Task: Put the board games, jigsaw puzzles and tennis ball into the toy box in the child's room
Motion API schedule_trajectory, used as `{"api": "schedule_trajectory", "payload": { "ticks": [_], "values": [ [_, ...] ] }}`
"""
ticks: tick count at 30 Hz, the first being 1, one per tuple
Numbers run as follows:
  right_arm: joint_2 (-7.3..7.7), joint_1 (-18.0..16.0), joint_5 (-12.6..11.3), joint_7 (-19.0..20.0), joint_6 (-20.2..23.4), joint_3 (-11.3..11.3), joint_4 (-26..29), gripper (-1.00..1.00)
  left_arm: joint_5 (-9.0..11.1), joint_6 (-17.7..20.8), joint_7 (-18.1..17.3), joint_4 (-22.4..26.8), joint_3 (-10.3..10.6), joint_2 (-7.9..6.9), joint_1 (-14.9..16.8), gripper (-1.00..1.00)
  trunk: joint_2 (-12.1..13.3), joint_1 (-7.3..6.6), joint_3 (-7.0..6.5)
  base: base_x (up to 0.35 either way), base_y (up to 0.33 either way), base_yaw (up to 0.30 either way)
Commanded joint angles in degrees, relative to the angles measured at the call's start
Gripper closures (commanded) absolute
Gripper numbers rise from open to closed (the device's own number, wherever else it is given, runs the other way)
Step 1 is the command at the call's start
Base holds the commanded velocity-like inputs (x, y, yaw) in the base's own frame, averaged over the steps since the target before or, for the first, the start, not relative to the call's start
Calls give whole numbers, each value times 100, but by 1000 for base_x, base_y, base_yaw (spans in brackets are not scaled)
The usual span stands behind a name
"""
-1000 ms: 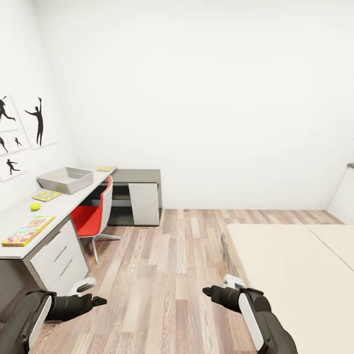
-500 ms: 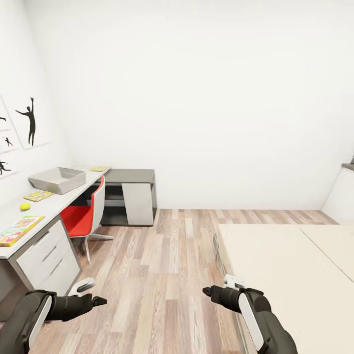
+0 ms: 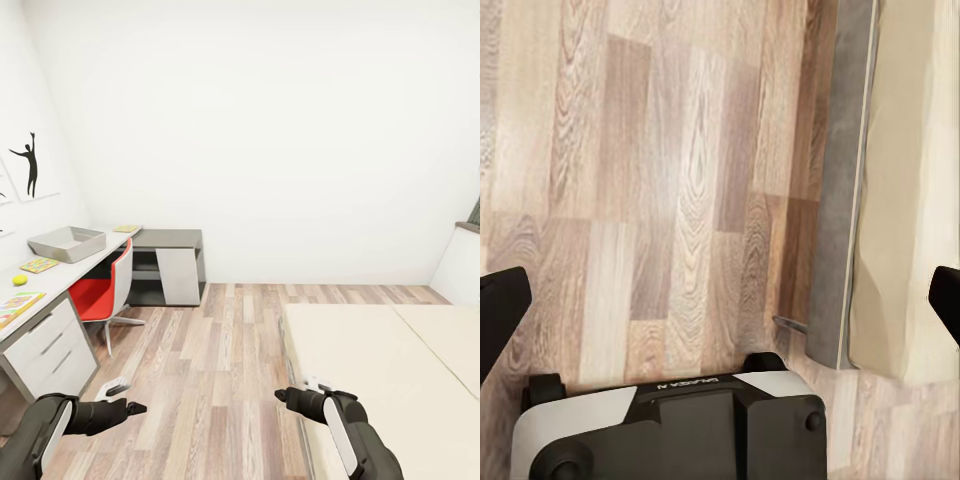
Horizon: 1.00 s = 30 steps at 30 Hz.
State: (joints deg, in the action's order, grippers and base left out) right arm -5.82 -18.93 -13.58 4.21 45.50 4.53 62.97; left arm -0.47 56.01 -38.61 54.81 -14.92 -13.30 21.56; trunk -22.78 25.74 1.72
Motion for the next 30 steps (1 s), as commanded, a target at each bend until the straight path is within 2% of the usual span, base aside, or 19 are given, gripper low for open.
{"api": "schedule_trajectory", "payload": {
  "ticks": [1,30],
  "values": [
    [-7,-5,33,44,29,22,5,-100,-6,42,-24,4,-11,1,6,-100,-14,4,14,0,-243,0],
    [-7,-5,39,45,29,-3,5,-100,-6,42,-23,4,-11,3,6,-100,-14,4,14,0,-243,0]
  ]
}}
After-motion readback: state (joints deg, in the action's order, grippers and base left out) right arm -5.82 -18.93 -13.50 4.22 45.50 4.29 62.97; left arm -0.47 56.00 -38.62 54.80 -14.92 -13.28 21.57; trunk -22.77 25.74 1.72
